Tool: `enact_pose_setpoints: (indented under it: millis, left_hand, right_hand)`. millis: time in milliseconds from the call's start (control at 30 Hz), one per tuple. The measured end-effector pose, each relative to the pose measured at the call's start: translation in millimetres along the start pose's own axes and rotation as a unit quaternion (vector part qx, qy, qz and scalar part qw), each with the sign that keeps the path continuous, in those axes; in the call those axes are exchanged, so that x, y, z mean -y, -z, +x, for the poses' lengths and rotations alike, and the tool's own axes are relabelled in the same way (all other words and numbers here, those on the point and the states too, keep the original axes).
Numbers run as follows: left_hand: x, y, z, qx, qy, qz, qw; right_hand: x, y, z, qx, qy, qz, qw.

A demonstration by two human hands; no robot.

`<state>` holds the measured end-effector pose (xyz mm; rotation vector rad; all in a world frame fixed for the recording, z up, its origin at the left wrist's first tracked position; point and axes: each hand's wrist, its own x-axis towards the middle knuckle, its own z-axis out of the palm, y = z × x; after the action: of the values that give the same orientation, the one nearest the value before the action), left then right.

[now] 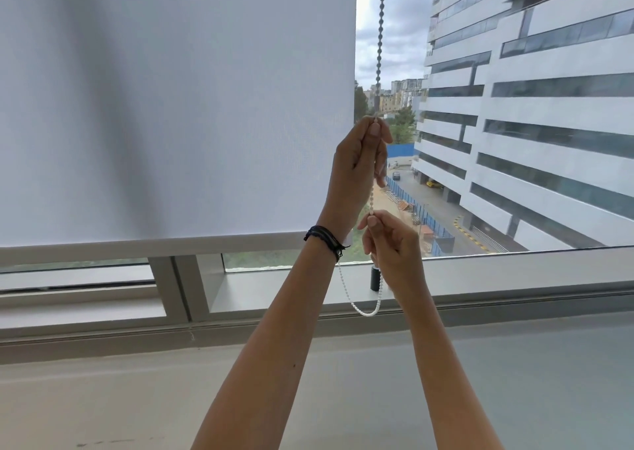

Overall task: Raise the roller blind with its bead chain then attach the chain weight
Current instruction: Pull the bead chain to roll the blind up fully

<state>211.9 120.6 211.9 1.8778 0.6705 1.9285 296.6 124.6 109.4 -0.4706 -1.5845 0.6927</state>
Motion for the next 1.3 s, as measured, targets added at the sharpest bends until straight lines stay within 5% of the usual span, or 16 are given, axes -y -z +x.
enact_pose_setpoints:
  millis: [1300]
  left_hand:
    - [82.6, 27.4, -116.9, 0.046, 0.154, 0.077, 0.984]
  right_hand:
    - [-90.3, -14.8, -103.1, 0.006, -0.137, -0.108, 0.985]
